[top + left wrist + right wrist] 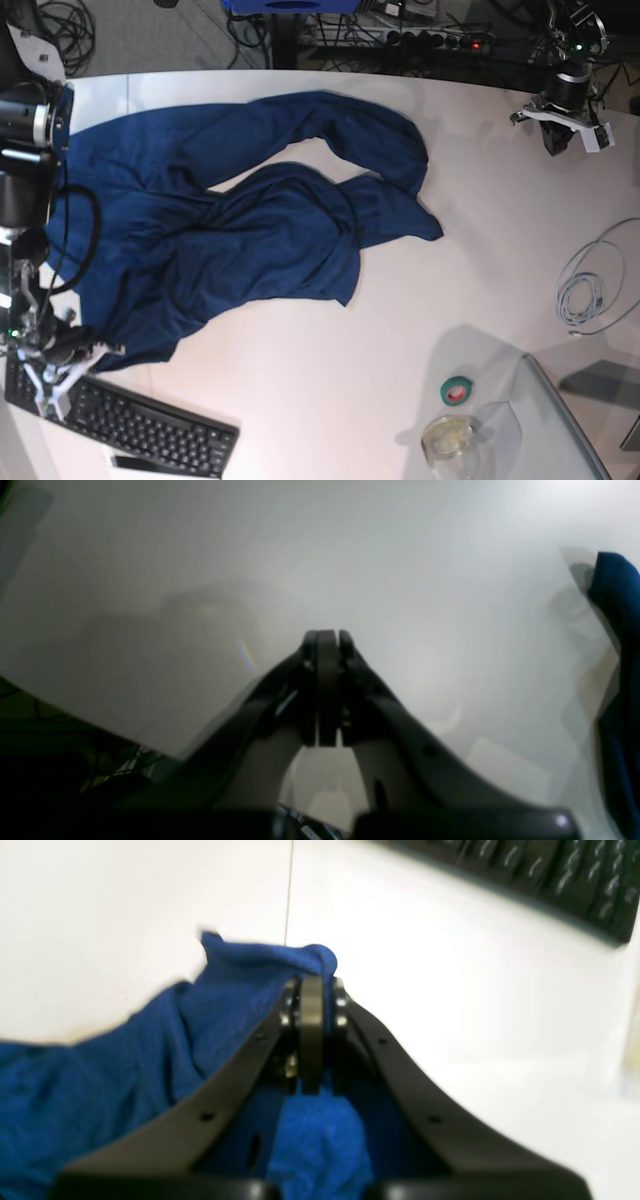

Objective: Layout the t-shirt on the table in an organized manner, then fold the t-shirt properly
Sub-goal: 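Drag the held shirt edge outward with the right gripper, left releasing, then move the right gripper onto the shirt middle and grasp the fabric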

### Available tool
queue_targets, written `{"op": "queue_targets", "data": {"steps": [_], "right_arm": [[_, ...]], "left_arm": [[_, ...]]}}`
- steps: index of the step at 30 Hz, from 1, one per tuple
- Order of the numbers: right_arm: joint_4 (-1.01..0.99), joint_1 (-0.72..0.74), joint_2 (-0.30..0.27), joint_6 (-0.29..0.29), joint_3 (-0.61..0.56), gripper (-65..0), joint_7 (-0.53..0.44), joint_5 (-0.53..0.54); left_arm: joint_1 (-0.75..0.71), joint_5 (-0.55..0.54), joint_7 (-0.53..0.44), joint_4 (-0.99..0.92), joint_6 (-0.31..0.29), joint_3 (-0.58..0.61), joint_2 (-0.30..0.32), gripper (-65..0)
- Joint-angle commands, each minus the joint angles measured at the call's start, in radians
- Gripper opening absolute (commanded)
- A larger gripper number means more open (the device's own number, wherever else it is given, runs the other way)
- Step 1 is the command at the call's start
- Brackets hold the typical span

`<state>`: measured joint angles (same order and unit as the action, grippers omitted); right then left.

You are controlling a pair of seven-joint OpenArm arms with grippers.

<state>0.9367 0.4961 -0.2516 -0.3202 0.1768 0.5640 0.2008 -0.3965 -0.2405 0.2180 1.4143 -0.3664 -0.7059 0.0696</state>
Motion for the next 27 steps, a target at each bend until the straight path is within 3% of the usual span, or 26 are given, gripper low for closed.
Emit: {"op": "queue_targets", "data": {"steps": [1, 9, 20, 22, 26, 27], "right_arm": [[0.018, 0.048, -0.015, 0.000, 0.002, -65.0, -0.028, 0.007], [0.003, 0.140, -0.015, 0.000, 0.000, -65.0, -0.129, 0.007], [0.032, 0.183, -0.012, 0.002, 0.002, -63.8, -0.134, 0.007], [-0.006, 0.191, -0.015, 0.002, 0.002, -55.4, -0.132, 0.007], [-0.005, 0.195, -0.038, 0.003, 0.002, -19.8, -0.081, 0.007], [0.018, 0.191, -0.044, -0.001, 0.003, -14.6, -0.048, 0.007]], "left_arm": [[-0.002, -0.012, -0.024, 0.020, 0.004, -0.005, 0.011, -65.0], [-0.005, -0.010, -0.024, 0.020, 0.004, -0.005, 0.011, -65.0], [-0.006, -0.010, -0.024, 0.020, 0.007, -0.005, 0.011, -65.0], [-0.006, -0.009, -0.024, 0.020, 0.007, -0.005, 0.011, -65.0], [-0.006, -0.009, -0.024, 0.018, 0.007, -0.005, 0.011, -65.0], [-0.006, -0.009, -0.024, 0.016, 0.007, -0.005, 0.012, -65.0]]}}
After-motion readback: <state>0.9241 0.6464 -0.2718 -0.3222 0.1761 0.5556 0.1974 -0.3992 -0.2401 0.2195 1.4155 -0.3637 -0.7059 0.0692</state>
